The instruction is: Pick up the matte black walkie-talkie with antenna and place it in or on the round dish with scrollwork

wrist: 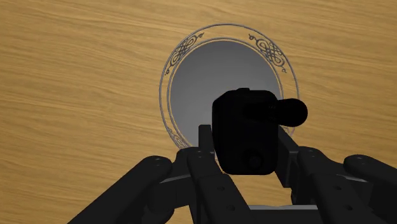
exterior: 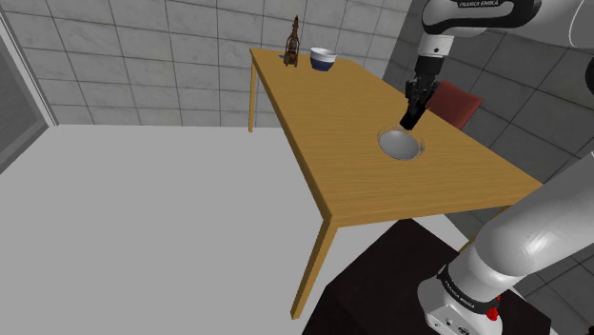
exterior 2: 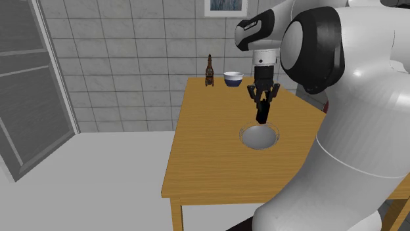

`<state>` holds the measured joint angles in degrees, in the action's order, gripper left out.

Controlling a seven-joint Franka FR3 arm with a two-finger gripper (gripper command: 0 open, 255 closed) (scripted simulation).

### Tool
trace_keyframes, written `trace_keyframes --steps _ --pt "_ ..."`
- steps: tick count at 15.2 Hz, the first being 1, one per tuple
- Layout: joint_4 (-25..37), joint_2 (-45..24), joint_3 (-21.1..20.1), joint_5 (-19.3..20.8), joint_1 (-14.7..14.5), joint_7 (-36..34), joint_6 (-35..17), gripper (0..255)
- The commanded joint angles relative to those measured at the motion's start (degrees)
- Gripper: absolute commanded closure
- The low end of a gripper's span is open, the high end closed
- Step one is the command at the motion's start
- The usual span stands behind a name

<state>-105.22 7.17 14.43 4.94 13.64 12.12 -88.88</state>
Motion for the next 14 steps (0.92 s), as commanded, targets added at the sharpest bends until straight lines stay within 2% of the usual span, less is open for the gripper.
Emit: trace_keyframes --steps 1,8,14 --pt "-1.64 0.14 0.05 0.05 0.04 -0.03 -1.53 255" --pt "-6.94 0.10 0.18 0.12 0.12 -0.30 -6.87 255" --pt "-6.94 0.10 0.18 0.12 0.12 -0.30 -6.87 255"
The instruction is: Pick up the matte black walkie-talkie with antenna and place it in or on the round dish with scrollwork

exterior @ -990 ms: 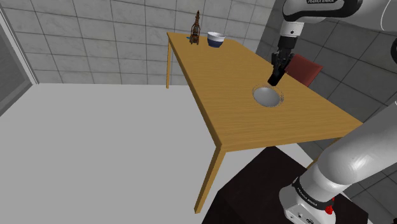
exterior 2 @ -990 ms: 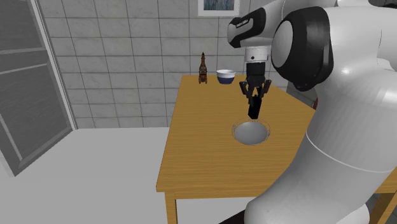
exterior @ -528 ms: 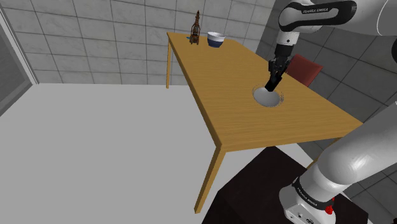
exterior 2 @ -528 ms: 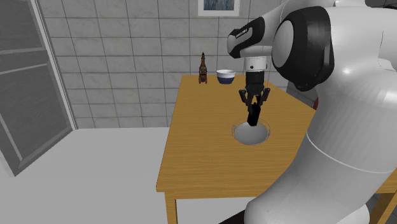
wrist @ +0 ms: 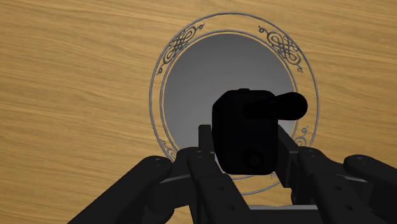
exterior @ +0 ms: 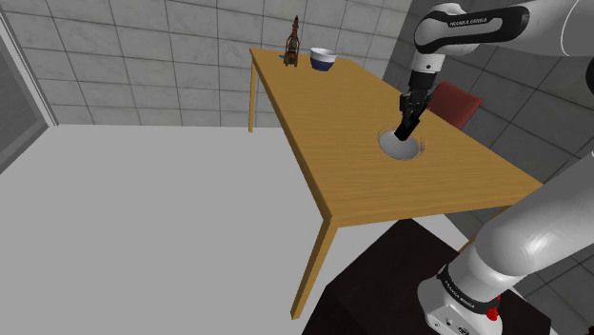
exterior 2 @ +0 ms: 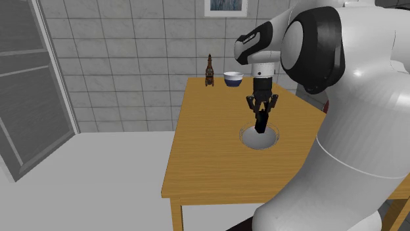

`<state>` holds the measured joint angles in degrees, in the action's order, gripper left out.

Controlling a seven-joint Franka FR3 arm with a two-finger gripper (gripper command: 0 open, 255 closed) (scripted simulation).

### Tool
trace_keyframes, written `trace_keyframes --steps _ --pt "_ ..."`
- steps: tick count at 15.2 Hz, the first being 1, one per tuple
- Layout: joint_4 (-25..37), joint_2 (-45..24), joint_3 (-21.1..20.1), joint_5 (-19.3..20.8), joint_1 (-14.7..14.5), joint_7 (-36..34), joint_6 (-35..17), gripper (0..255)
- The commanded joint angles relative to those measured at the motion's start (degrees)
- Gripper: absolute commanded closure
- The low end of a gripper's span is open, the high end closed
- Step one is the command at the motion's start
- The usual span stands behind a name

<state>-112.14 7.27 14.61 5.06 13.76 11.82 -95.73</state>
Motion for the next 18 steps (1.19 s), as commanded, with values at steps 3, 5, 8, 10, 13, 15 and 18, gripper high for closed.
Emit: trace_keyframes --steps 3,5,8,10,13,15,18 --pt "-0.02 0.01 0.00 0.00 0.00 0.00 -0.02 0" --pt "-0.02 0.01 0.00 0.00 0.00 0.00 -0.02 0" --pt "-0.02 0.01 0.00 0.00 0.00 0.00 -0.02 0" --pt "4.51 -0.68 -0.11 -0.24 -0.12 0.18 3.84 0" --pt "8.88 -1.58 -0.17 -0.48 -0.20 0.39 7.33 0" --pt "8.88 -1.58 -0.17 -0.48 -0.20 0.39 7.33 0" --pt "8.88 -1.58 -0.17 -0.48 -0.20 0.39 7.33 0"
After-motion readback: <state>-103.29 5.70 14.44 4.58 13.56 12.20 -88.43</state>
